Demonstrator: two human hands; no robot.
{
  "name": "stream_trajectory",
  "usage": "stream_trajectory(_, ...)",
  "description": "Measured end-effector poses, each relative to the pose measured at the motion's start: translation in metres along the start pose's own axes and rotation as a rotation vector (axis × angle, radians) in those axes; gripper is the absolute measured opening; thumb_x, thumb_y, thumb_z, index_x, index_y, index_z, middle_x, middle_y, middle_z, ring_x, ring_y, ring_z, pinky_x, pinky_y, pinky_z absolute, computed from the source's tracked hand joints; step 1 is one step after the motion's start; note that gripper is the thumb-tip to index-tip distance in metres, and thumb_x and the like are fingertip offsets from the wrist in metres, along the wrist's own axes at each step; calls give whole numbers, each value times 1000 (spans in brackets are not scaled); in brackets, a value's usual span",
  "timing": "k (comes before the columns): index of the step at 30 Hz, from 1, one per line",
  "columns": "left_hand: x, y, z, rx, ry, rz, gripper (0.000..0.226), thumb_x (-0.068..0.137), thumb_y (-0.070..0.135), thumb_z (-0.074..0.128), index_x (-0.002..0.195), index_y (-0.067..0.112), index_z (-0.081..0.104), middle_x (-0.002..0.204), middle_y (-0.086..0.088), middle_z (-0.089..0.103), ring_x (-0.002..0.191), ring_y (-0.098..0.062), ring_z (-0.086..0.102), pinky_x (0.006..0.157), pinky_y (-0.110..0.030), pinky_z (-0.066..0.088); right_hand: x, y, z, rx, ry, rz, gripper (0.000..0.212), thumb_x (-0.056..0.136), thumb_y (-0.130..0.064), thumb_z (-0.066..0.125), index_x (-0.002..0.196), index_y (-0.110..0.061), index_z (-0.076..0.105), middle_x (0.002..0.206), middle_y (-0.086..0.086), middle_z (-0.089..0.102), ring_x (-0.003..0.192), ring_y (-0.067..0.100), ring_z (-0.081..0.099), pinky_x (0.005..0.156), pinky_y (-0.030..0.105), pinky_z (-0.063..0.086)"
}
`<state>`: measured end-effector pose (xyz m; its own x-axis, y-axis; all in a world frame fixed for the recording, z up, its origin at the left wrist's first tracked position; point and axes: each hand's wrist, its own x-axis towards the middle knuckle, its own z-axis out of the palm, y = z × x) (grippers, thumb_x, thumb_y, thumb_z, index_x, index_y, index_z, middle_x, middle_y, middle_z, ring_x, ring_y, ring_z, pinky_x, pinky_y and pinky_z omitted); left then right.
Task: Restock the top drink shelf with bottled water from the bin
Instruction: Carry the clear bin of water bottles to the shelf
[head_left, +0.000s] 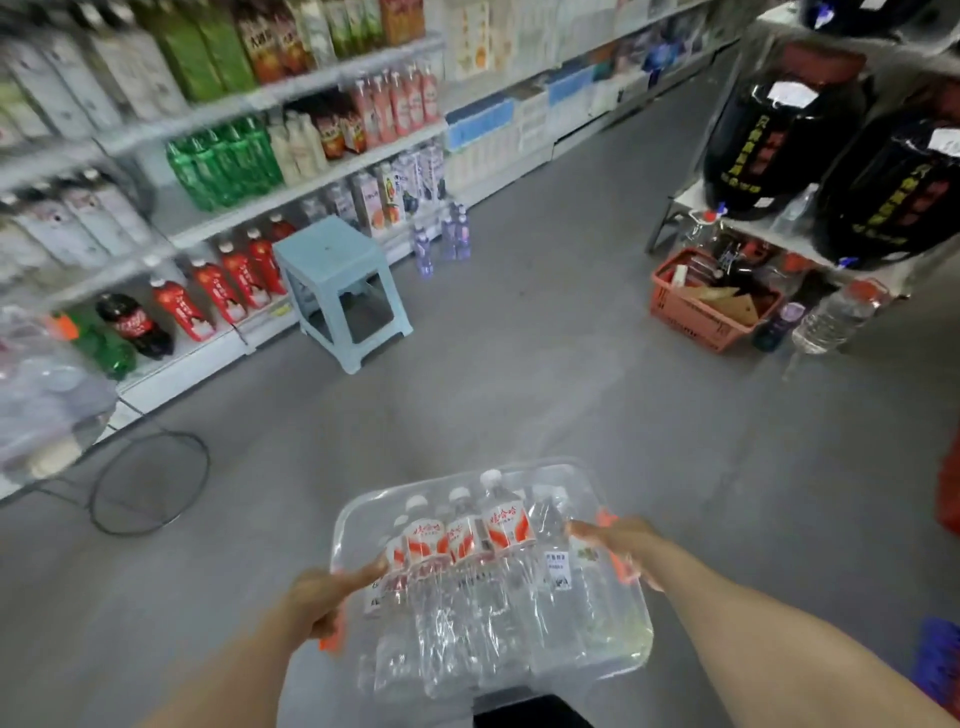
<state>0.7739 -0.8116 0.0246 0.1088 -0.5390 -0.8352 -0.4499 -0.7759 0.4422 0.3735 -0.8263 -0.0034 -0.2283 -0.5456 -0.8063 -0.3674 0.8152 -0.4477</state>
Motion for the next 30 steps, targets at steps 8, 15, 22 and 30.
stream_trajectory(8, 90, 94, -109, -109, 34, -74, 67, 68, 55, 84, 78, 0, 49, 56, -12, 42, 46, -21, 39, 48, -28, 33, 92, -206, 16, -166, 3, -5, 101, 55, -70, 88, 124, -2, 60, 66, 2, 47, 59, 21, 51, 63, 31, 49)
stream_trajectory(15, 206, 163, -242, -246, 1, -106, 87, 50, 58, 89, 100, -4, 56, 57, -7, 39, 44, -18, 38, 48, -26, 33, 171, -396, 71, -265, 82, -19, 101, 51, -78, 84, 116, -5, 59, 72, 4, 60, 66, 22, 66, 77, 35, 57)
stream_trajectory(22, 297, 251, -385, -262, 61, -99, 108, 60, 60, 85, 136, -8, 50, 71, -14, 58, 57, -22, 55, 51, -25, 46, 232, -571, 122, -277, 22, -63, 92, 68, -65, 84, 126, 2, 58, 100, 8, 66, 77, 24, 65, 69, 37, 57)
stream_trajectory(30, 394, 334, -498, -251, 147, -184, 121, 27, 78, 80, 117, 0, 58, 59, -2, 40, 53, -16, 34, 50, -24, 32, 336, -756, 166, -351, -66, -122, 67, 66, -65, 85, 94, -8, 65, 66, 1, 49, 51, 18, 47, 53, 26, 41)
